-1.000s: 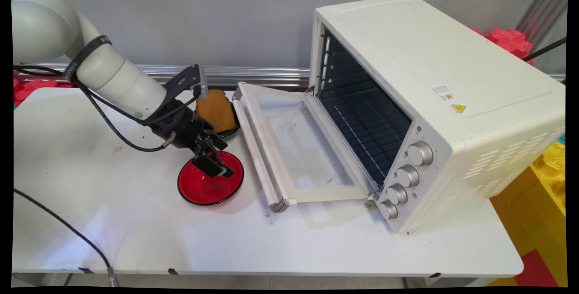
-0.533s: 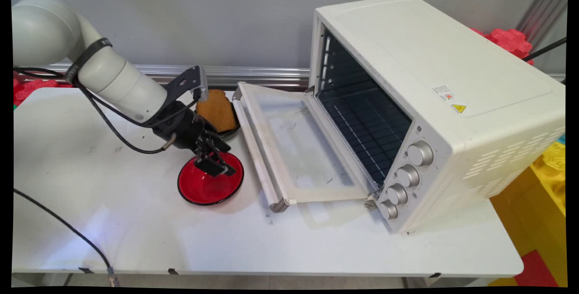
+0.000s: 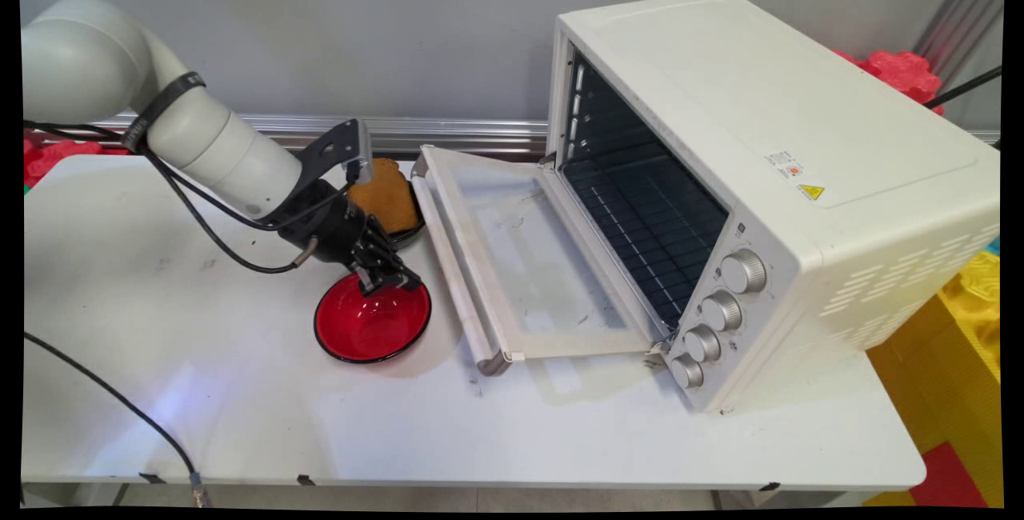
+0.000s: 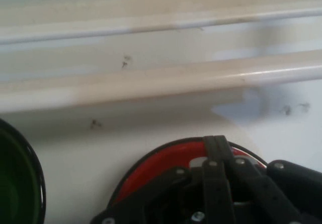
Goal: Close the oven
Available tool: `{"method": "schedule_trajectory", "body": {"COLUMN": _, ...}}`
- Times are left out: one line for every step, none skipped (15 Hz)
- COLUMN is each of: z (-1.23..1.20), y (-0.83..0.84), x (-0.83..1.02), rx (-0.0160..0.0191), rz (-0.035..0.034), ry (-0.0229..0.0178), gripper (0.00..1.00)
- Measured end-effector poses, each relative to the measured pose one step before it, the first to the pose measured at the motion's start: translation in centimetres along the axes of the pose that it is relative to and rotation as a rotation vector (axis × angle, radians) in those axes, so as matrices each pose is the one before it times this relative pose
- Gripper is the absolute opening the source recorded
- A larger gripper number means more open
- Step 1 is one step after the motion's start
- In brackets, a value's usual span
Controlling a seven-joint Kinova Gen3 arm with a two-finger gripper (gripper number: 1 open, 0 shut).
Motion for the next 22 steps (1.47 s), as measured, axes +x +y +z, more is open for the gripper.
{"method": "schedule_trajectory", "body": {"z": 0.256, "y": -0.081, "x": 0.048, "rx": 0.00379, "rz": 0.00061, "ry": 0.00373, "gripper": 0.00}}
{"method": "schedule_trajectory", "body": {"z": 0.258, "y": -0.067, "x": 0.034, "rx": 0.00347, "rz": -0.00033, "ry": 0.00281, "gripper": 0.00}}
{"method": "schedule_trajectory", "body": {"z": 0.327, "y": -0.073, "x": 0.040, "rx": 0.00401, "rz": -0.00006, "ry": 0.00386, "gripper": 0.00}}
{"method": "schedule_trajectory", "body": {"z": 0.300, "y": -0.061, "x": 0.012, "rx": 0.00338, "rz": -0.00046, "ry": 0.00313, "gripper": 0.00}}
{"method": "schedule_trajectory", "body": {"z": 0.225, "y": -0.042, "x": 0.016, "rx": 0.00197, "rz": -0.00070, "ry": 0.00211, "gripper": 0.00}}
{"method": "schedule_trajectory", "body": {"z": 0.401, "y": -0.070, "x": 0.032, "rx": 0.00304, "rz": -0.00074, "ry": 0.00393, "gripper": 0.00}}
{"method": "schedule_trajectory", "body": {"z": 0.397, "y": -0.054, "x": 0.018, "rx": 0.00199, "rz": -0.00147, "ry": 0.00395, "gripper": 0.00}}
{"method": "schedule_trajectory", "body": {"z": 0.330, "y": -0.030, "x": 0.019, "rx": 0.00052, "rz": -0.00157, "ry": 0.00438, "gripper": 0.00}}
{"method": "schedule_trajectory", "body": {"z": 0.312, "y": -0.027, "x": 0.027, "rx": -0.00016, "rz": -0.00102, "ry": 0.00476, "gripper": 0.00}}
{"method": "schedule_trajectory", "body": {"z": 0.370, "y": -0.054, "x": 0.006, "rx": 0.00009, "rz": -0.00108, "ry": 0.00593, "gripper": 0.00}}
{"method": "schedule_trajectory", "body": {"z": 0.237, "y": -0.052, "x": -0.013, "rx": 0.00015, "rz": -0.00061, "ry": 0.00345, "gripper": 0.00}}
{"method": "schedule_trajectory", "body": {"z": 0.195, "y": -0.057, "x": -0.038, "rx": 0.00010, "rz": -0.00056, "ry": 0.00269, "gripper": 0.00}}
{"method": "schedule_trajectory", "body": {"z": 0.219, "y": -0.079, "x": -0.069, "rx": 0.00018, "rz": 0.00003, "ry": 0.00262, "gripper": 0.00}}
{"method": "schedule_trajectory", "body": {"z": 0.156, "y": -0.070, "x": -0.063, "rx": 0.00036, "rz": 0.00018, "ry": 0.00266, "gripper": 0.00}}
{"method": "schedule_trajectory", "body": {"z": 0.108, "y": -0.057, "x": -0.009, "rx": 0.00010, "rz": 0.00081, "ry": 0.00216, "gripper": 0.00}}
{"method": "schedule_trajectory", "body": {"z": 0.085, "y": -0.058, "x": 0.005, "rx": 0.00005, "rz": 0.00047, "ry": 0.00277, "gripper": 0.00}}
{"method": "schedule_trajectory", "body": {"z": 0.097, "y": -0.062, "x": 0.008, "rx": -0.00019, "rz": 0.00050, "ry": 0.00312, "gripper": 0.00}}
{"method": "schedule_trajectory", "body": {"z": 0.095, "y": -0.082, "x": 0.058, "rx": -0.00059, "rz": -0.00015, "ry": 0.00535, "gripper": 0.00}}
{"method": "schedule_trajectory", "body": {"z": 0.090, "y": -0.101, "x": 0.084, "rx": -0.00069, "rz": -0.00035, "ry": 0.00723, "gripper": 0.00}}
{"method": "schedule_trajectory", "body": {"z": 0.054, "y": -0.069, "x": 0.074, "rx": -0.00041, "rz": -0.00004, "ry": 0.00507, "gripper": 0.00}}
{"method": "schedule_trajectory", "body": {"z": 0.026, "y": -0.056, "x": 0.061, "rx": -0.00031, "rz": -0.00027, "ry": 0.00453, "gripper": 0.00}}
{"method": "schedule_trajectory", "body": {"z": 0.031, "y": -0.092, "x": 0.087, "rx": -0.00080, "rz": -0.00070, "ry": 0.00747, "gripper": 0.00}}
